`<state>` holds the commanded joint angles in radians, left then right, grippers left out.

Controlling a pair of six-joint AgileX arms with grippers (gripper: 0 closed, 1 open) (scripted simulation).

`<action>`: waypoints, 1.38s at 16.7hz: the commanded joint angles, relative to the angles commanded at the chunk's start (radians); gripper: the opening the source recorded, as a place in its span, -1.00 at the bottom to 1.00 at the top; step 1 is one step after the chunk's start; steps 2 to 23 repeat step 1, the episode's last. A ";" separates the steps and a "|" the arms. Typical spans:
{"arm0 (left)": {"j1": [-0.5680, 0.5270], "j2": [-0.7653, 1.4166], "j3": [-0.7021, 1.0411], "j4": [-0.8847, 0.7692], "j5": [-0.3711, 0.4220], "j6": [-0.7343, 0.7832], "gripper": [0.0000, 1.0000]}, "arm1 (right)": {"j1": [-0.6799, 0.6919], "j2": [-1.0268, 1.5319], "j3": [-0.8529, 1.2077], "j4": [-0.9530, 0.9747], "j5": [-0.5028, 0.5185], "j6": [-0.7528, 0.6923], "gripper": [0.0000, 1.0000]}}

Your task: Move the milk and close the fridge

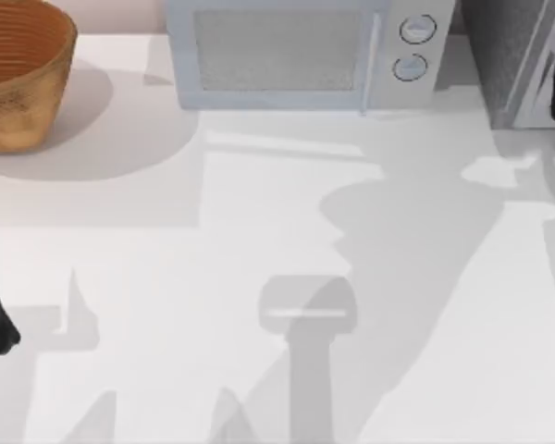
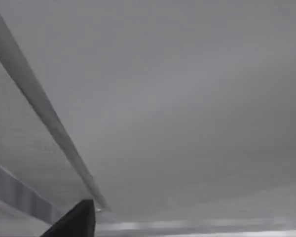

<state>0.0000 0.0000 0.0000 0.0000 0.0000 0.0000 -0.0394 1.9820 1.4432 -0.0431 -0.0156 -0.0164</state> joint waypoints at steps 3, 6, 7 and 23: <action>0.000 0.000 0.000 0.000 0.000 0.000 1.00 | 0.000 0.003 0.004 -0.001 0.000 0.000 1.00; 0.000 0.000 0.000 0.000 0.000 0.000 1.00 | 0.000 0.003 0.004 -0.001 0.000 0.000 1.00; 0.000 0.000 0.000 0.000 0.000 0.000 1.00 | 0.000 0.003 0.004 -0.001 0.000 0.000 1.00; 0.000 0.000 0.000 0.000 0.000 0.000 1.00 | 0.000 0.003 0.004 -0.001 0.000 0.000 1.00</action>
